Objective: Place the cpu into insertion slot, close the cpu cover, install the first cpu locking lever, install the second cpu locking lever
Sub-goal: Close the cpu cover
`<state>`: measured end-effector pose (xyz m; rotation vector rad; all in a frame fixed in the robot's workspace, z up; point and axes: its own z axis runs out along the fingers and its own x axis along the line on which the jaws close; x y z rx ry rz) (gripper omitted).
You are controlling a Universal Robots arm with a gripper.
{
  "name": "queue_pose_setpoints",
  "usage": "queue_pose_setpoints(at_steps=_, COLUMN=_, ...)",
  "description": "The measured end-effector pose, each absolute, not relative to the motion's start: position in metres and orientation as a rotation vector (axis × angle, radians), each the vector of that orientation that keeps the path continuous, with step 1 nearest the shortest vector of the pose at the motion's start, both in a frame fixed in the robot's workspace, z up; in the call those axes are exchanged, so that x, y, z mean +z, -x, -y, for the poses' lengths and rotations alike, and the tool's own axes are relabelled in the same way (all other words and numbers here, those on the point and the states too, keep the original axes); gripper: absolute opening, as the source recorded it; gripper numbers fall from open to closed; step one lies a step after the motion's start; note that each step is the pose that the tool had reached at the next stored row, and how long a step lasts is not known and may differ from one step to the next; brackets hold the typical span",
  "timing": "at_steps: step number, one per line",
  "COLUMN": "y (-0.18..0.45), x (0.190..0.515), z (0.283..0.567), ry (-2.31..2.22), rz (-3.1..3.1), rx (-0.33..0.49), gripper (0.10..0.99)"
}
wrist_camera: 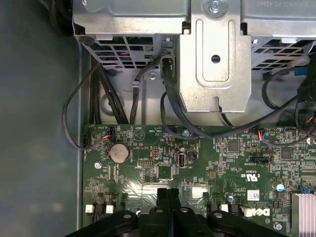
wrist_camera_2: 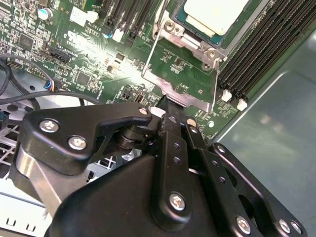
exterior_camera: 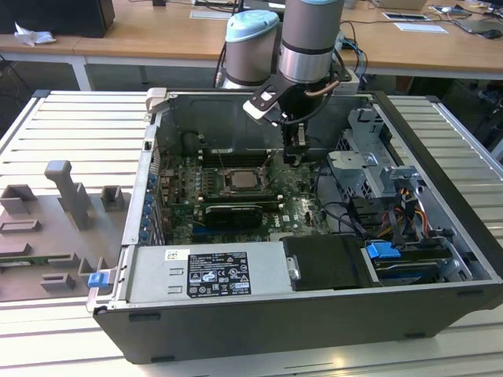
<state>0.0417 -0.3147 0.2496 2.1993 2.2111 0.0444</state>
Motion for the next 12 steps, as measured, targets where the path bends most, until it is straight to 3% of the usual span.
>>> queue_pose_setpoints(at_steps=12, y=-0.019, x=0.25, z=0.315, ry=-2.199, rz=-2.211, rx=0.044, gripper=0.106)
